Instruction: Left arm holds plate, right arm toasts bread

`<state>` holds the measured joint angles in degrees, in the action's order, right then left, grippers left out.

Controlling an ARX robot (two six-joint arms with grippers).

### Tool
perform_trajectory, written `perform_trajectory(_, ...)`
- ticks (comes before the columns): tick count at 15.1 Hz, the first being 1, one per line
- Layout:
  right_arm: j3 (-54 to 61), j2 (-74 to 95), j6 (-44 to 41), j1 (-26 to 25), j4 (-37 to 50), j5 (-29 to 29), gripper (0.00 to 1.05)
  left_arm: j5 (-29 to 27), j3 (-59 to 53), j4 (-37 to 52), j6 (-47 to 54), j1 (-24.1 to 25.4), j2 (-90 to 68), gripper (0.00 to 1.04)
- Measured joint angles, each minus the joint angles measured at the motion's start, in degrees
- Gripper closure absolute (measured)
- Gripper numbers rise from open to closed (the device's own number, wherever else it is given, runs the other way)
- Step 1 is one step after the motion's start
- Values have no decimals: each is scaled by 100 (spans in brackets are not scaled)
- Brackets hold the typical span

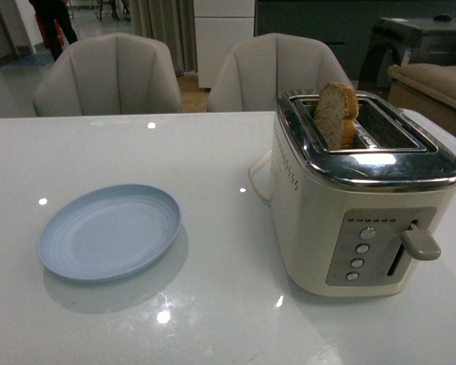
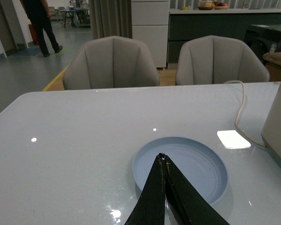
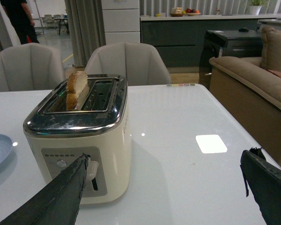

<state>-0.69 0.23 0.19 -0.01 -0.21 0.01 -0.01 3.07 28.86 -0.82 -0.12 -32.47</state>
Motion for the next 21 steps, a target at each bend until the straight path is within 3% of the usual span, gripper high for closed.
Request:
perform_trajectory(2, 0, 0, 0, 0, 0, 0, 6, 0, -210, 114, 0, 0, 302, 103)
perform_trajectory(8, 0, 0, 0, 0, 0, 0, 6, 0, -245, -1150, 0, 0, 1499, 103)
perform_trajectory(14, 0, 0, 0, 0, 0, 0, 6, 0, -245, -1878, 0, 0, 2229, 103)
perform_trajectory(16, 0, 0, 0, 0, 0, 2, 6, 0, -243, -2966, 0, 0, 3121, 103)
perform_trajectory(21, 0, 0, 0, 0, 2, -2, 6, 2, -243, -2905, 0, 0, 3193, 103)
